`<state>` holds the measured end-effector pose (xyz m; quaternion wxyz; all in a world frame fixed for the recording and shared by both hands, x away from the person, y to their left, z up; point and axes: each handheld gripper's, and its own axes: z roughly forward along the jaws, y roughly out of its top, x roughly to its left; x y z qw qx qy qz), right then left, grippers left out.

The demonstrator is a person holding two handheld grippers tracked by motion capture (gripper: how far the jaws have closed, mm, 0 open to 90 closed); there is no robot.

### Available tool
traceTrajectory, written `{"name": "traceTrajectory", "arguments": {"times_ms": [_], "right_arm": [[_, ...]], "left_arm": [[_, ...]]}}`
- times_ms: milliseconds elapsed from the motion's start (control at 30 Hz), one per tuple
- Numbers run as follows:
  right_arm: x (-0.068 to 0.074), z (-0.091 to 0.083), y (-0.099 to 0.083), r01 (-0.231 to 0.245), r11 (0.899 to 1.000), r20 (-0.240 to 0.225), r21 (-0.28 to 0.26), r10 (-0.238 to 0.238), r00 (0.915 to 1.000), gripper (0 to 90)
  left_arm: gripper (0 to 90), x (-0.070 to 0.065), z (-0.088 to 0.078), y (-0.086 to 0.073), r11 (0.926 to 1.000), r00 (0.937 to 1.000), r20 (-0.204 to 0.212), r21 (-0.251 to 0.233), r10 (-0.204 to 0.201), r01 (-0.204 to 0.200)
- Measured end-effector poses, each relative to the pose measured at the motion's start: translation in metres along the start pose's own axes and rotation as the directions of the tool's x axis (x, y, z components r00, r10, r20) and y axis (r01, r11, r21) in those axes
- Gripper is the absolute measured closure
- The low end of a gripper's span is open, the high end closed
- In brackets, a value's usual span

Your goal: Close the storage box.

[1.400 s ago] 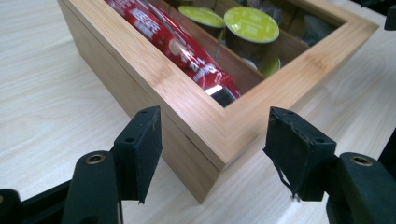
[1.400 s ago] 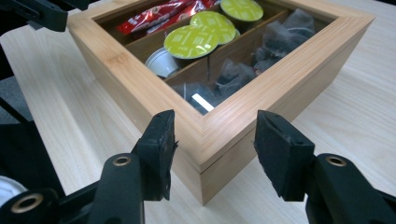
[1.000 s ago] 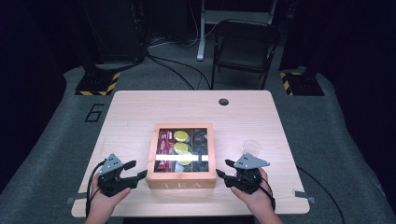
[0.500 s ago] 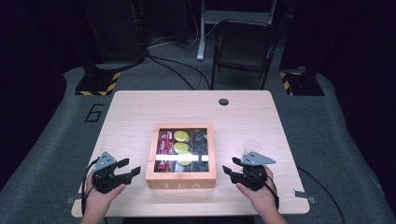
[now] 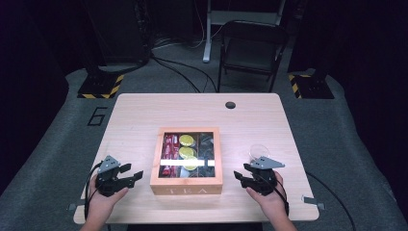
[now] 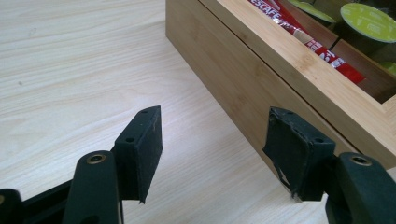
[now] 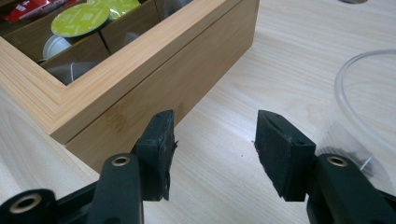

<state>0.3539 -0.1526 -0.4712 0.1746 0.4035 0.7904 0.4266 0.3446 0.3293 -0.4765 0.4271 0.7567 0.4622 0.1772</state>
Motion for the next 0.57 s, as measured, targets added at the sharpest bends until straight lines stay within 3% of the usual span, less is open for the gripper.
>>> {"name": "traceTrajectory", "arguments": {"times_ms": [167,567], "right_arm": [[0.000,0.001,-0.003,-0.011,1.000,-0.001,0.005,0.011,0.9999,47.2],[0.001,-0.005,-0.007,-0.023,1.000,0.005,0.000,0.023,0.9997,46.9]], "left_arm": [[36.8,-0.001,0.005,0.002,0.9996,0.9997,0.020,0.024,0.012,-0.013],[35.9,-0.002,0.011,0.005,0.9999,0.9997,0.024,0.011,-0.003,0.003]]}}
